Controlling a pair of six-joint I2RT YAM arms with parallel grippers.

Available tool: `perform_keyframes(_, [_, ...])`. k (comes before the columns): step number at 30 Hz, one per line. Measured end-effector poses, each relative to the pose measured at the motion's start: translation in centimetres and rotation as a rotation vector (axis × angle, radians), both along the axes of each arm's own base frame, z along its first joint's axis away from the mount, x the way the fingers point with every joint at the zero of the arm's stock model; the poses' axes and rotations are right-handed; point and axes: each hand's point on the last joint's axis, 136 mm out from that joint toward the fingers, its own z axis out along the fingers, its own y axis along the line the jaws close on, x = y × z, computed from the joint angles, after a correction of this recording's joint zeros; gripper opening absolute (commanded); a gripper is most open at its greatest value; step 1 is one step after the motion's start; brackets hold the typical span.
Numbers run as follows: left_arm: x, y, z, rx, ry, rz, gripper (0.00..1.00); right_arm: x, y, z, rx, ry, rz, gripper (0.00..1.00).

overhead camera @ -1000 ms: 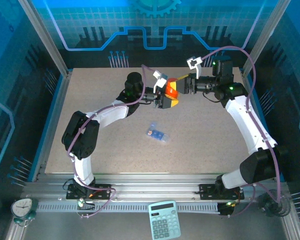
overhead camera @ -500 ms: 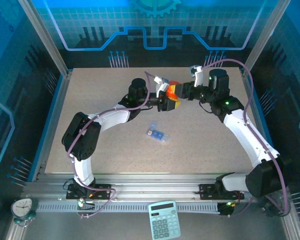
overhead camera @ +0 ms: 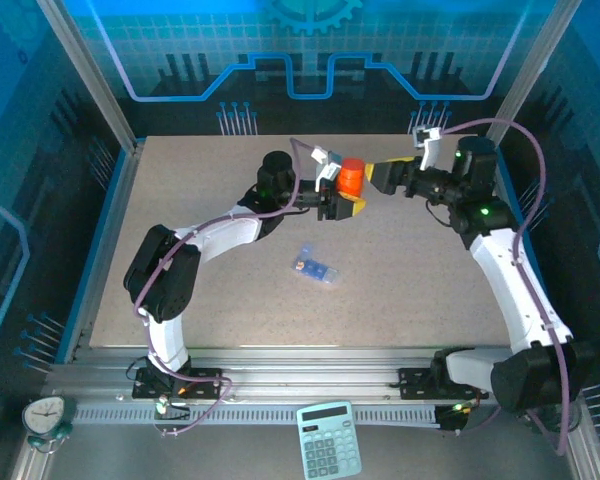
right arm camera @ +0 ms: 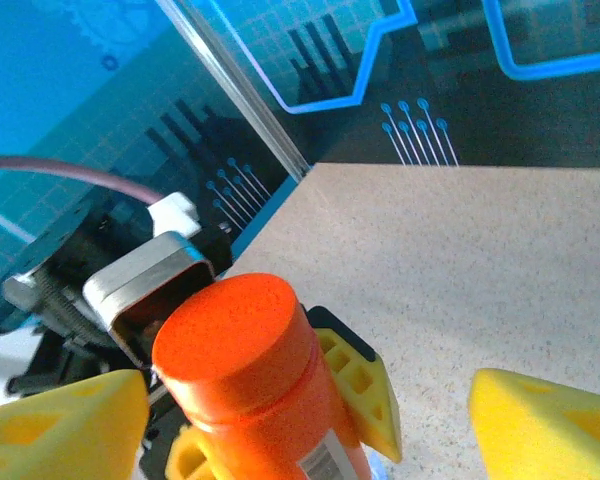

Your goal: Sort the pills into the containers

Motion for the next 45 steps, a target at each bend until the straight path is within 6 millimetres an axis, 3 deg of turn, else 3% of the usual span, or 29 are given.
perform_keyframes(3, [-0.6, 0.0, 0.6, -0.008, -0.001, -0.041, 0.11, -0.9, 0.5, 0.7, 0.014, -0.024, 0.058, 0.92])
perform_keyframes(13, [-1.9, 0.0, 1.9, -0.016, 0.010, -0.132, 0.11, -1.0, 3.4, -1.0, 0.002, 0.034, 0.199, 0.92])
perform_keyframes(24, [-2.4, 0.0, 1.6, -0.002, 0.034, -0.163, 0.11, -0.8, 4.9, -0.6, -0.011, 0.022, 0.242, 0.83])
perform_keyframes(28, [-2.5, 0.1, 1.6, -0.001, 0.035, -0.169, 0.11, -0.8, 5.6, -0.9, -0.016, 0.032, 0.260, 0.76])
perform_keyframes(35, [-2.4, 0.1, 1.1, 0.012, 0.070, -0.169, 0.11, -0.7, 6.2, -1.4, -0.033, 0.028, 0.279, 0.47])
perform_keyframes(38, [-2.4, 0.1, 0.9, 0.018, 0.099, -0.169, 0.13, -0.5, 6.1, -1.5, -0.047, 0.017, 0.270, 0.40])
perform_keyframes(41, [-2.3, 0.1, 0.8, 0.020, 0.103, -0.166, 0.26, -0.4, 6.0, -1.6, -0.052, 0.017, 0.261, 0.38])
perform_keyframes(43, [-2.3, 0.1, 0.8, 0.021, 0.103, -0.165, 0.41, -0.3, 6.0, -1.7, -0.052, 0.016, 0.255, 0.34])
perform_keyframes(45, [-2.2, 0.1, 0.6, 0.025, 0.105, -0.158, 0.99, -0.3, 5.8, -1.9, -0.056, 0.012, 0.238, 0.33])
